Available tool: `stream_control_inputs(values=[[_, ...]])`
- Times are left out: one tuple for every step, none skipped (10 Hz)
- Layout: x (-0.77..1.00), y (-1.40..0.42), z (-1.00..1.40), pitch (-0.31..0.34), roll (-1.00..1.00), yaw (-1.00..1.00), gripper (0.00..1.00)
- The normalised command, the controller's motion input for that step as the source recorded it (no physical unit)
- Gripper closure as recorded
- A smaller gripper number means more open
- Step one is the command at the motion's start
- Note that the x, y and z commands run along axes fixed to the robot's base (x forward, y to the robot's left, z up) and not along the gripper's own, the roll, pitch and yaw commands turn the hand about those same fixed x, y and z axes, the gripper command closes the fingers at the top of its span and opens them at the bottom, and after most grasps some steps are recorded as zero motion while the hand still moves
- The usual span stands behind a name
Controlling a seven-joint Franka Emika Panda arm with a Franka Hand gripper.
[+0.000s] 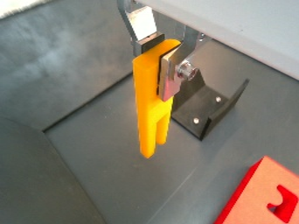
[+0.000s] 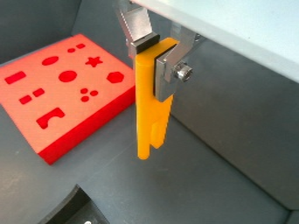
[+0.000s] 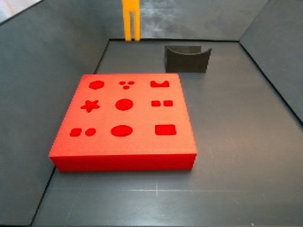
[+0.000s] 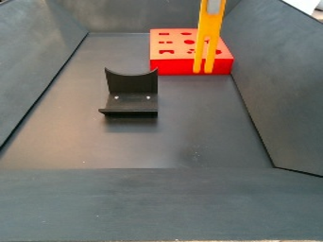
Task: Pick up the square-circle object. Move up. Rotate the square-circle object. Move to above the board. Insert the square-circle object.
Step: Rotate the square-circle object.
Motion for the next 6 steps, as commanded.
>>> stream_control_inputs(values=[[0.01,0.01,-1.0,-0.067,-0.2,-0.05,1.0],[0.01,0.01,-1.0,-0.077,-0.18,-0.04,1.0],[0.01,0.02,-1.0,-0.084,-0.15,-0.04,1.0],[0.01,0.02,-0.95,-0.077,-0.14,-0.03,1.0],[0.01,0.03,-0.71,-0.066,-0.12,-0.03,1.0],[0.02,0.03,-0.6,-0.063,-0.1,-0.03,1.0]])
